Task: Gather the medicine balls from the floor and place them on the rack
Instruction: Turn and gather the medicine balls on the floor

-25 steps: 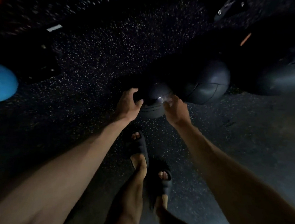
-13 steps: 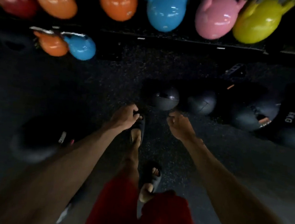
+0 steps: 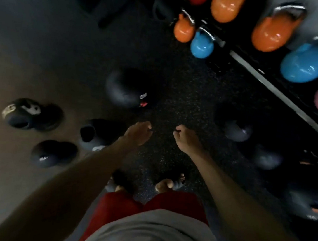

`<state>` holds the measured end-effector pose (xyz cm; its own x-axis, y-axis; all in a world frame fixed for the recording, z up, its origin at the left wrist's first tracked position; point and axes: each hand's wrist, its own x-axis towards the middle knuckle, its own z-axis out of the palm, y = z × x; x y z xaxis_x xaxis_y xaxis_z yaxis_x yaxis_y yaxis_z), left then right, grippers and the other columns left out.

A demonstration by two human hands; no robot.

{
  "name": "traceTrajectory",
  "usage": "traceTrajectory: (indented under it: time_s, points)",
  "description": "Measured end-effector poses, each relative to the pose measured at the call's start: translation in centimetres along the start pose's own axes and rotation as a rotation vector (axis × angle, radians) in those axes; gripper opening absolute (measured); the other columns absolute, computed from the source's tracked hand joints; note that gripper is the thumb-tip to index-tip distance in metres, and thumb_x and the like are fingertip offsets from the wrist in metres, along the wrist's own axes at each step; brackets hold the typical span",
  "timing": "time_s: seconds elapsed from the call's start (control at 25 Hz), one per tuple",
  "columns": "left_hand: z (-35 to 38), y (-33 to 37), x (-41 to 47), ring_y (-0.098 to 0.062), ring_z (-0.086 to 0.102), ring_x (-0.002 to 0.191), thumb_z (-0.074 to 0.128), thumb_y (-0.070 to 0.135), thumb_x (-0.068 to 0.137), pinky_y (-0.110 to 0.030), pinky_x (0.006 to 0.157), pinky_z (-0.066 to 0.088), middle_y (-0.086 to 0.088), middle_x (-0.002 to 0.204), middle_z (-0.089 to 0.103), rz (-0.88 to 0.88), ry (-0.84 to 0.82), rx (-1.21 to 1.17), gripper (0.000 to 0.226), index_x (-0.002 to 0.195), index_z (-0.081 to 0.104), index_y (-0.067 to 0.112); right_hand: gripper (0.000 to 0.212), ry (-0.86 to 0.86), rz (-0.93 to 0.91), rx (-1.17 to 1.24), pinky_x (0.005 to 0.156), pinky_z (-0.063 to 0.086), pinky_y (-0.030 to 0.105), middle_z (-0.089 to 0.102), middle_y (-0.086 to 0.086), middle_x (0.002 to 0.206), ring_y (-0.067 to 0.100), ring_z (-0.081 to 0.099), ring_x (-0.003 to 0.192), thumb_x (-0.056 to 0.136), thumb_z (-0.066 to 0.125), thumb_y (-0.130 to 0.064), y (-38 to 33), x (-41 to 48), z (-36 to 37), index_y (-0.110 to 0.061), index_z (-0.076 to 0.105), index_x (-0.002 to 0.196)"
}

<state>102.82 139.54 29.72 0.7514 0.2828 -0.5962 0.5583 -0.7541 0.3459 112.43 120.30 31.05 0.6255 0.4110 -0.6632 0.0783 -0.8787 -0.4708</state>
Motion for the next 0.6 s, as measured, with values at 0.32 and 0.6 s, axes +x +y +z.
traceTrajectory:
  time_s: [0.32,0.6]
  points:
    - [-1.2,-24.9,-11.3,-0.032,0.067,0.101,0.059,0.028,0.096,-0.042,0.088,0.052,-0.014,0.112,0.069,-0.143,0.081,-0.191,0.027,0.117,0.064,0.012,0.038,-0.079,-0.118,-0.191,0.098,0.044,0.039,0.059,0.014,0.133,0.031,0.056,0.122,0.103,0.045,-0.032,-18.8,-2.8,16.8,-0.013,0.053,0.134]
    - [-4.2,-35.9,-14.1,-0.028,0.067,0.103,0.056,0.03,0.099,-0.029,0.076,0.045,-0.01,0.117,0.068,-0.124,0.062,-0.165,0.027,0.122,0.061,0.016,0.038,-0.095,-0.102,-0.206,0.097,0.045,0.04,0.059,0.014,0.132,0.032,0.057,0.121,0.102,0.044,-0.035,-27.2,-4.0,26.0,-0.014,0.054,0.133]
